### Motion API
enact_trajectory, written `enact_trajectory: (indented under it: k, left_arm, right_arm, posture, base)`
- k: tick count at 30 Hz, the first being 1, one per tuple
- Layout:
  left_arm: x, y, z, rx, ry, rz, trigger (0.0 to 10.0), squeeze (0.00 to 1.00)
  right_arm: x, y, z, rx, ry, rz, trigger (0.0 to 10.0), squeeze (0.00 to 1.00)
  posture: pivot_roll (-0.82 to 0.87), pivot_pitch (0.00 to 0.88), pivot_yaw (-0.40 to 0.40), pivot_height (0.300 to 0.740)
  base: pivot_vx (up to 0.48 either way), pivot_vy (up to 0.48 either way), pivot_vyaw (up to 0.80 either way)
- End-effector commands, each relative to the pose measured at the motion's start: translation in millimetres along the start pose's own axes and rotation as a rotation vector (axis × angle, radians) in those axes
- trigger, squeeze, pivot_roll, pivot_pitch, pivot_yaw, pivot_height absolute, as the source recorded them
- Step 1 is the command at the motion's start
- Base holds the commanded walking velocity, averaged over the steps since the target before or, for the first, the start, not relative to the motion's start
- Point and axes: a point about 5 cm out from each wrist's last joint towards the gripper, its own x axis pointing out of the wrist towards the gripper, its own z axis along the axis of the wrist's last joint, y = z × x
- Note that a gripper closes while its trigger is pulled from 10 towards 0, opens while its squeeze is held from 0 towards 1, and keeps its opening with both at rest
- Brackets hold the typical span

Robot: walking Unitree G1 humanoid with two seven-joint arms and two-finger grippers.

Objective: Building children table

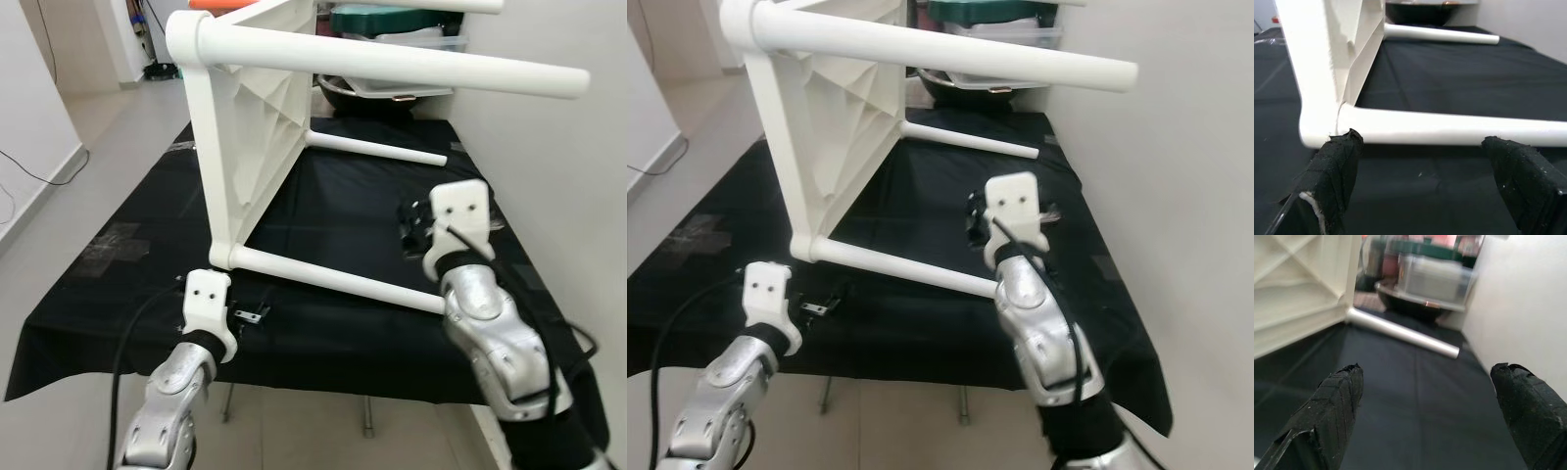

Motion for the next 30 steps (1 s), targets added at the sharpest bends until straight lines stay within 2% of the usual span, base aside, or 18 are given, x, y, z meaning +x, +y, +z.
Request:
enact_trajectory:
  k: [1, 3, 13, 18, 23, 30]
  left_arm:
    - [-2.3, 2.9, 3.8, -0.036, -0.004, 0.012, 10.0, 0.00]
    - [-2.7, 4.5, 4.9, -0.044, -0.007, 0.018, 10.0, 0.00]
    - [-5.1, 6.1, 10.6, -0.024, -0.034, 0.026, 10.0, 0.00]
    - [-6.0, 5.4, 13.7, -0.018, -0.043, 0.038, 10.0, 0.00]
    - [-5.3, 6.6, 16.3, 0.017, -0.060, 0.036, 10.0, 0.00]
    - [-3.9, 10.1, 24.2, 0.010, -0.112, 0.065, 10.0, 0.00]
  right_arm:
    - [0.1, -3.6, -5.3, 0.007, 0.006, 0.001, 10.0, 0.00]
    - [0.3, -3.9, -6.6, 0.002, 0.002, 0.002, 10.0, 0.00]
    - [-0.7, 4.2, -11.4, 0.015, 0.004, 0.041, 10.0, 0.00]
    - [-3.1, 1.9, -26.6, 0.089, 0.069, 0.029, 10.0, 0.00]
    - [-5.1, 2.4, -29.4, 0.041, 0.049, 0.030, 10.0, 0.00]
    - [-4.2, 2.1, -31.4, 0.050, 0.041, 0.009, 10.0, 0.00]
  posture:
    - [0.04, 0.000, -0.049, 0.740]
    - [0.04, 0.000, -0.050, 0.740]
    - [0.05, 0.000, -0.053, 0.740]
    - [0.05, 0.000, -0.042, 0.740]
    - [0.05, 0.000, -0.037, 0.740]
    - [0.05, 0.000, -0.033, 0.740]
  base:
    - [0.000, 0.480, -0.80]
    - [0.000, 0.480, -0.80]
    - [0.000, 0.480, 0.00]
    - [0.000, 0.480, 0.00]
    - [0.000, 0.000, 0.00]
    - [0.106, 0.000, 0.00]
